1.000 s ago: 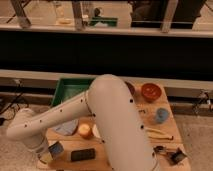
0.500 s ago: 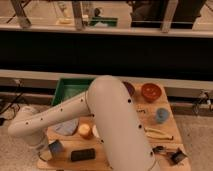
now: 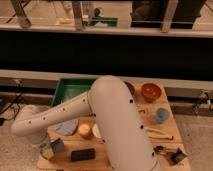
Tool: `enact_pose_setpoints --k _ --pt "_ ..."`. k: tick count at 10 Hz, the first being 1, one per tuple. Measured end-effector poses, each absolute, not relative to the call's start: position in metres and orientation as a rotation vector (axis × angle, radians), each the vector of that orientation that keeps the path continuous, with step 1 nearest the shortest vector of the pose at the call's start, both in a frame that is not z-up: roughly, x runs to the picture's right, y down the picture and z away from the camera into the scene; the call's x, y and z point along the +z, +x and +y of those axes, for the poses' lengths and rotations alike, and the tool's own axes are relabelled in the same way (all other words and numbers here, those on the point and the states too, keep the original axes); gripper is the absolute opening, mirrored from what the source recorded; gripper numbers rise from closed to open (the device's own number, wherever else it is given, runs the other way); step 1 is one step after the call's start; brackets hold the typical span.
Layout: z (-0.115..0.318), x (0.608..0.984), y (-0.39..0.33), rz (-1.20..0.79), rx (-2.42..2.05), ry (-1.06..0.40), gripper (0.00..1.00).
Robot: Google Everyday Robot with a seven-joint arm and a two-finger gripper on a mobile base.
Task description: Wipe table surface with sponge
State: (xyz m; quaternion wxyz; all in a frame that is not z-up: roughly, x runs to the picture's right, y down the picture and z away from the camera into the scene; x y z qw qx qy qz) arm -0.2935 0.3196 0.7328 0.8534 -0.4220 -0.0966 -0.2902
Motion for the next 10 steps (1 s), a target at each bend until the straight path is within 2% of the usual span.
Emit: enact_pose_setpoints --k 10 --pt "0.307 0.737 -0.288 -0.203 -0.586 -0.842 0.00"
